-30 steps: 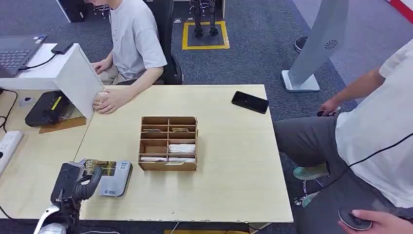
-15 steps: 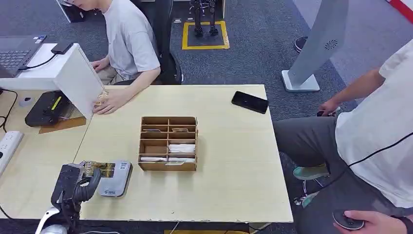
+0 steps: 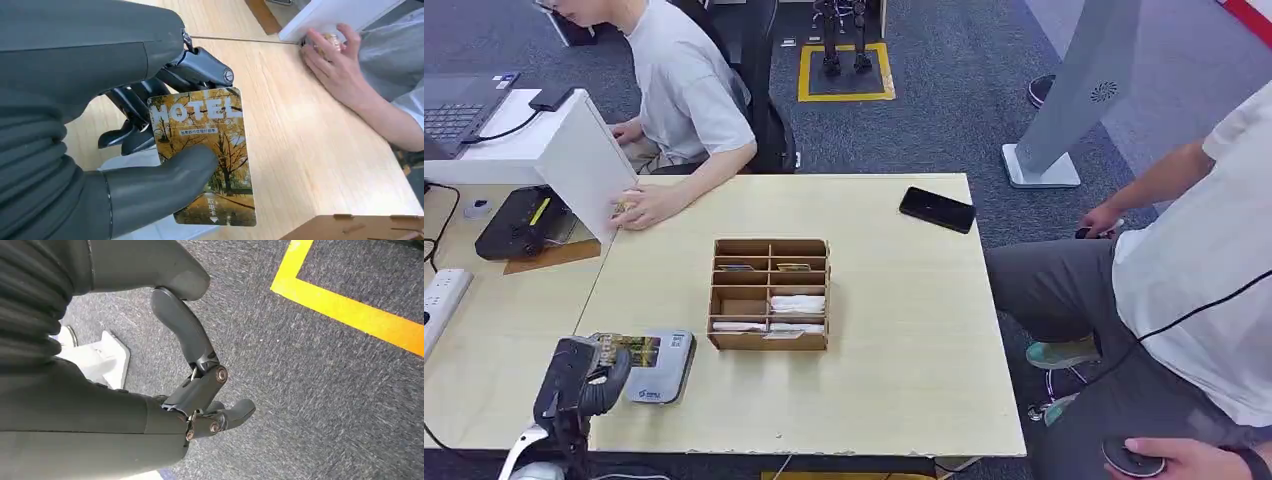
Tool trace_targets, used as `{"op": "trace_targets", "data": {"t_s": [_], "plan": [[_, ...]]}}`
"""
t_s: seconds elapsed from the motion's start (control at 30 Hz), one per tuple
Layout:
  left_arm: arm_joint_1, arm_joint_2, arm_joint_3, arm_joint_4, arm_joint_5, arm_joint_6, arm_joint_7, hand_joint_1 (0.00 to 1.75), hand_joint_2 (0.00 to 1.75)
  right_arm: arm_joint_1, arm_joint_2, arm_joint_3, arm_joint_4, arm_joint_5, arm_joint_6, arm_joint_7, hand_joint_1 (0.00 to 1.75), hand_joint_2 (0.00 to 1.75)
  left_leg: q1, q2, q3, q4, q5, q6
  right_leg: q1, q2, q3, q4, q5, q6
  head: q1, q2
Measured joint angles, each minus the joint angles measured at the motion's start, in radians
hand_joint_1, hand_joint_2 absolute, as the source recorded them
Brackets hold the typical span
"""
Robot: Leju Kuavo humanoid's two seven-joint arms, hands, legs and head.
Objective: Pass the card to the sensor for recognition and then transmit it.
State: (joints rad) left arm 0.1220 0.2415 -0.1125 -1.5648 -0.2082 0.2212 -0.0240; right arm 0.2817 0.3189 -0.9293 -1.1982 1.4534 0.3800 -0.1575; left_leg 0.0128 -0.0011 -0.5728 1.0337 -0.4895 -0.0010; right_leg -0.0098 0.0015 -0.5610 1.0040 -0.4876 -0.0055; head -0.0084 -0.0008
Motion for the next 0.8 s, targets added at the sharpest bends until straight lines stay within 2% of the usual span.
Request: {"op": "trace_targets", "data": {"t_s": [0.2,0.8], "plan": [[0.006,-0.008,0.0,0.019,-0.061,0.029,0.024,1.75,1.75,0.001,0.0,0.006,-0.002,-0.002,0.0,0.004,0.0,1.75,0.0,0.0,0.0,0.0,0.0,0.0,0.0,0.0,0.0,0.0,0.0,0.0,0.0,0.0],[0.026,-0.023,0.0,0.057,-0.094,0.042,0.041,1.75,1.75,0.005,0.0,0.008,-0.004,0.002,0.0,0.004,0.0,1.75,0.0,0.0,0.0,0.0,0.0,0.0,0.0,0.0,0.0,0.0,0.0,0.0,0.0,0.0]]}}
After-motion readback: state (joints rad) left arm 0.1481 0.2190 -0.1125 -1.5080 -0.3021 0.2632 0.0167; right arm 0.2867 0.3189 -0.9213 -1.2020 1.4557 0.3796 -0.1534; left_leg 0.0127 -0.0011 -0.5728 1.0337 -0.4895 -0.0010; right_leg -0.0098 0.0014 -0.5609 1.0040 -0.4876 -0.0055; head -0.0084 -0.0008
